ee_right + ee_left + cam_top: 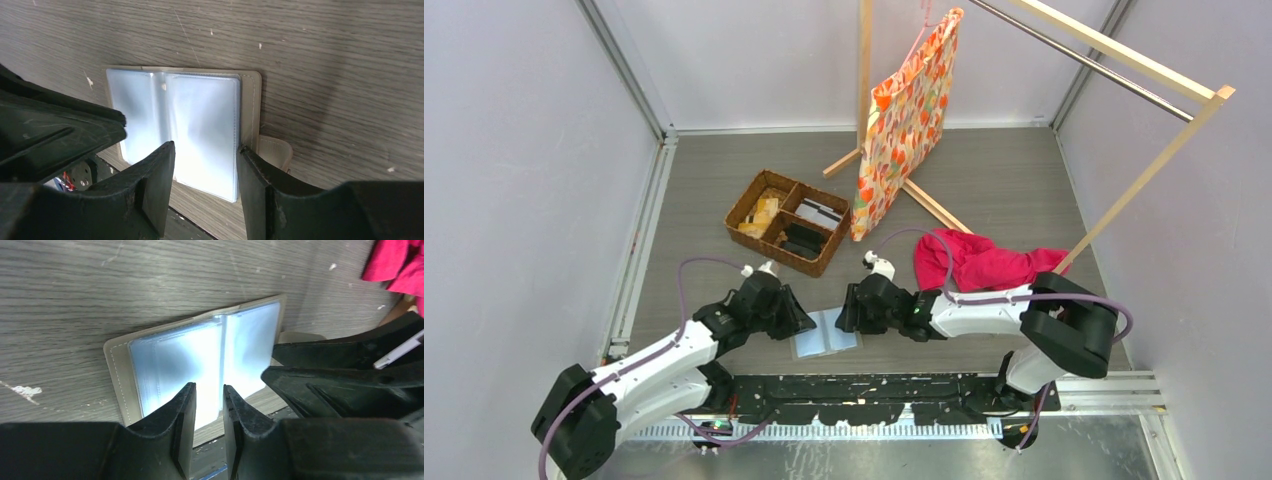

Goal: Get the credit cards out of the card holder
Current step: Reset both arms

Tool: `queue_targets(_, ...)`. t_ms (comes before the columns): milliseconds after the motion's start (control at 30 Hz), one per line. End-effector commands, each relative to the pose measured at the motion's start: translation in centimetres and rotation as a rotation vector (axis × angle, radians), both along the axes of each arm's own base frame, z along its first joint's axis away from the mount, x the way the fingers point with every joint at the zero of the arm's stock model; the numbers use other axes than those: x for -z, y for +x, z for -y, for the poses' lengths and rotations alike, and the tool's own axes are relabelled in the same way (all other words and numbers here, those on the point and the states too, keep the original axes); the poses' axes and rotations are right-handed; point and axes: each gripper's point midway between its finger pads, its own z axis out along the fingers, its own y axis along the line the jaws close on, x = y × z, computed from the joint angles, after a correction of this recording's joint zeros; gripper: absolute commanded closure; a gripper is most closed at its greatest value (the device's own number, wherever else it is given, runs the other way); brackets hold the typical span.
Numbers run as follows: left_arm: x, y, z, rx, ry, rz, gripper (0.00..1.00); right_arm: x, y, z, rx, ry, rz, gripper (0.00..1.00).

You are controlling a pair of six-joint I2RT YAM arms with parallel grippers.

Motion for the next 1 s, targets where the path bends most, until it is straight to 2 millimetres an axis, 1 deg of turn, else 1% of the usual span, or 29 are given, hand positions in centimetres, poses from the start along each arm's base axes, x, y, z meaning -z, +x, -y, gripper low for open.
queue_targets(0, 1.5, 0.1, -0.5, -0.027, 0.038, -0.024, 0.73, 0.9, 0.0, -0.3, 0.011, 0.018, -0.012, 0.46)
queue_targets(133, 2.9, -0.4, -0.9, -0.026, 0.071, -0.058, 0.74, 0.6, -0.3, -1.3, -0.004, 0.083, -0.031, 0.51)
queue_targets(200, 3.5, -0.6, -1.1, -0.023, 0.079, -0.067, 0.74, 0.0, -0.5, -2.0, -0.018, 0.122, -0.035, 0.55)
queue_targets(233, 3.7, -0.6, -1.1, -0.024, 0.084, -0.071, 0.74, -0.2, -0.7, -2.3, -0.028, 0.138, -0.039, 0.57)
queue_targets(333, 4.4, -0.8, -1.3, -0.019, 0.095, -0.082, 0.74, -0.8, -0.6, -2.9, -0.039, 0.17, -0.035, 0.7)
queue_targets(400, 4.6, -0.9, -1.2, -0.015, 0.095, -0.086, 0.74, -1.2, -1.1, -3.3, -0.064, 0.195, -0.049, 0.77)
queue_targets(467, 4.7, -0.8, -1.1, -0.012, 0.095, -0.09, 0.74, -1.5, -1.1, -3.5, -0.069, 0.207, -0.047, 0.81)
queue_targets(567, 4.7, -0.7, -1.0, -0.006, 0.094, -0.088, 0.74, -1.7, -1.0, -3.3, -0.06, 0.211, -0.039, 0.93)
queue_targets(633, 4.6, -0.6, -0.9, -0.002, 0.094, -0.084, 0.74, -1.8, -1.0, -3.2, -0.055, 0.211, -0.035, 0.97)
queue_targets(800, 4.3, -0.4, -0.7, 0.013, 0.1, -0.076, 0.75, -2.0, -1.3, -3.9, -0.087, 0.227, -0.048, 0.96)
queue_targets(900, 3.5, -0.3, -0.7, 0.028, 0.114, -0.067, 0.75, -2.4, -1.1, -3.8, -0.076, 0.23, -0.038, 0.88)
queue_targets(967, 2.4, 0.0, -0.8, 0.033, 0.123, -0.046, 0.75, -3.0, -0.3, -2.9, -0.043, 0.202, 0.005, 0.81)
